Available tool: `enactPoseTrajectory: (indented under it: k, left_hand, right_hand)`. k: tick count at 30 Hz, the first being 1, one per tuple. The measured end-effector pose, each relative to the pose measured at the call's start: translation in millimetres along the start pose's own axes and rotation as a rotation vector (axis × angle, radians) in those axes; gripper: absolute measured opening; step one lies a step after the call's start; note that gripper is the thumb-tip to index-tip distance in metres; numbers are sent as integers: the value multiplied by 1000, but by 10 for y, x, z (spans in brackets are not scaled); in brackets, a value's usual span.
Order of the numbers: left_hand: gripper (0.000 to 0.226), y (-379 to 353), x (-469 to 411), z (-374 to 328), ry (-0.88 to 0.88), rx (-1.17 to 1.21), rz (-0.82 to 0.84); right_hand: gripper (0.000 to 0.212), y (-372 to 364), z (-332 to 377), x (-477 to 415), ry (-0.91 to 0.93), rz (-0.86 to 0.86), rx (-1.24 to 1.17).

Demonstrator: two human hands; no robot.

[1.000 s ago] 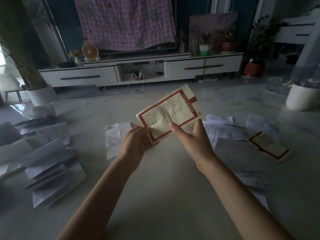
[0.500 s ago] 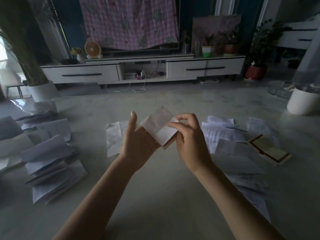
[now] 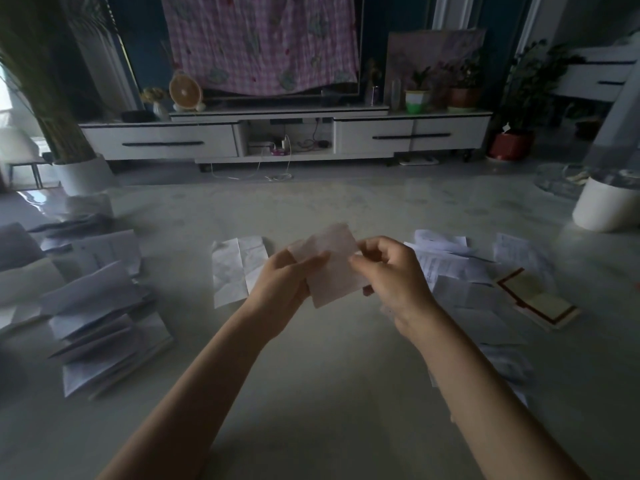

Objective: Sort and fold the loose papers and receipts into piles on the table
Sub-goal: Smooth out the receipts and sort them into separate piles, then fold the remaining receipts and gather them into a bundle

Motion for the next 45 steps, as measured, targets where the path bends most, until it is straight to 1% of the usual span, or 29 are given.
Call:
enactPoseTrajectory:
  k: [2, 5, 7, 9, 11, 12, 13, 15, 19, 21, 22, 25, 27, 29, 31, 33, 34, 36, 38, 41, 43, 45]
  left_hand:
    - [22, -15, 13, -5, 23, -21, 20]
    - [26, -37, 29, 3, 56, -39, 24]
    - [28, -32, 22, 9, 65, -20, -17]
    - [26, -24, 13, 15, 89, 77, -46]
    - [20, -30, 18, 19, 137, 183, -25]
    - [23, -30, 18, 27, 159, 167, -10]
    - [22, -38, 26, 37, 167, 105, 8]
    - [10, -41, 37, 50, 115, -29, 20]
    - [14, 37, 23, 41, 13, -138, -43]
    - [16, 58, 8, 22, -7, -155, -39]
    - [17, 57, 5, 13, -12, -150, -29]
    - [20, 12, 20, 4, -20, -138, 20]
    - [22, -13, 28, -14, -21, -102, 43]
    - [23, 2, 30, -47, -8, -48, 52]
    - [23, 50, 22, -89, -1, -43, 33]
    - [19, 84, 7, -113, 9, -84, 1]
    - [17, 81, 1, -105, 18, -103, -4]
    - [14, 52, 2, -60, 38, -129, 5]
    - [15, 20, 17, -12, 57, -154, 16]
    - [13, -18, 31, 50, 72, -199, 25]
    - [13, 4, 33, 58, 71, -210, 16]
    - [15, 26, 25, 48, 64, -213, -4]
  right_hand:
    - [18, 30, -28, -11, -75, -4, -142]
    - [29, 73, -22, -20, -104, 33, -209]
    - [38, 79, -19, -15, -86, 68, -191]
    - [44, 84, -12, -5, -42, 70, -169]
    - [48, 110, 14, 10, 32, 19, -98]
    - [50, 130, 35, 21, 73, -6, -54]
    - [49, 139, 56, 36, 108, -17, -13]
    - [46, 140, 86, 67, 137, 2, 32]
    - [28, 145, 73, 81, 47, 96, -73]
    - [16, 154, 51, 77, 59, 96, -17]
    - [16, 150, 38, 77, 76, 90, 23]
    - [23, 149, 50, 99, 134, 32, 90]
    - [29, 225, 99, 116, 182, -50, 141]
    - [26, 402, 166, 113, 200, -143, 175]
    - [21, 706, 179, 52, 146, -253, 90]
    - [21, 1142, 98, -18, 27, -402, -71]
    - [20, 1392, 12, -40, -29, -482, -110]
    - [24, 1830, -243, -44, -147, -596, -79]
    - [30, 2114, -625, -8, -300, -650, 17]
    - [36, 2230, -1191, 46, -506, -638, 158]
    - [42, 2145, -1399, 42, -583, -586, 367]
    - [33, 2062, -1418, 88, -634, -565, 650]
Point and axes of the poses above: each hand's wrist, its own x-axis away from the middle knuckle, its own y-axis out of the back of the hand, z = x × y, the point moved 5 cm from there along -x, towards the middle knuckle, and after that the axes turned 14 degrees about x, right-handed, at the moved point
